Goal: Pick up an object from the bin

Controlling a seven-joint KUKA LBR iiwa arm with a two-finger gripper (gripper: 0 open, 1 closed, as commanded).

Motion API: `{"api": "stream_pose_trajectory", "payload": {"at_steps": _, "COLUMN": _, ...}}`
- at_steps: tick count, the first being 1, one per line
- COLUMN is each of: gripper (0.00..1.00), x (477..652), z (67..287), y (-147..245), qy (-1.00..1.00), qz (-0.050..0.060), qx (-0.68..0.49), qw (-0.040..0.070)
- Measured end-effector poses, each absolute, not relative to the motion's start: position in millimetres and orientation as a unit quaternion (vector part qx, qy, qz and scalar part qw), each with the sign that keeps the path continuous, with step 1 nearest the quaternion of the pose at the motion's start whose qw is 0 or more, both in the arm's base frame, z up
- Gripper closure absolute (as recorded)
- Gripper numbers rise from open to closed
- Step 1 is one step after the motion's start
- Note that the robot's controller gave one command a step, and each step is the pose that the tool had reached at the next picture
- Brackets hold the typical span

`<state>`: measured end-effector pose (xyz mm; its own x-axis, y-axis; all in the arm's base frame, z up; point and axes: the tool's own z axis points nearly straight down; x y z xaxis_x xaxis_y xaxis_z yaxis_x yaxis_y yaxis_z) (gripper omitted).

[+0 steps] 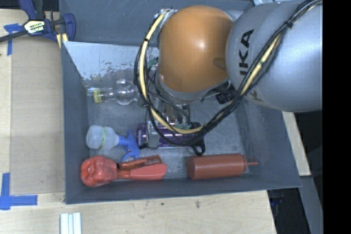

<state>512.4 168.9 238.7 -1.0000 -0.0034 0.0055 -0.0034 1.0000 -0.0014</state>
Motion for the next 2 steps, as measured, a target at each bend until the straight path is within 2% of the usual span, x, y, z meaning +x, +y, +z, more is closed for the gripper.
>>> {"api": "stream_pose_trajectory", "payload": {"at_steps": 1, "gripper": 0.0, "x": 514.0, "z": 243.6, "y": 168.1, "qy": -1.0, "qz": -0.001, "qx": 0.0, "qw": -0.001}}
{"api": "stream_pose_trajectory", "payload": {"at_steps": 2, "gripper": 0.0, "x": 535.1, "z": 162.4, "y": 194.7, "qy": -1.0, "qz": -0.001, "qx": -0.022, "qw": -0.004}}
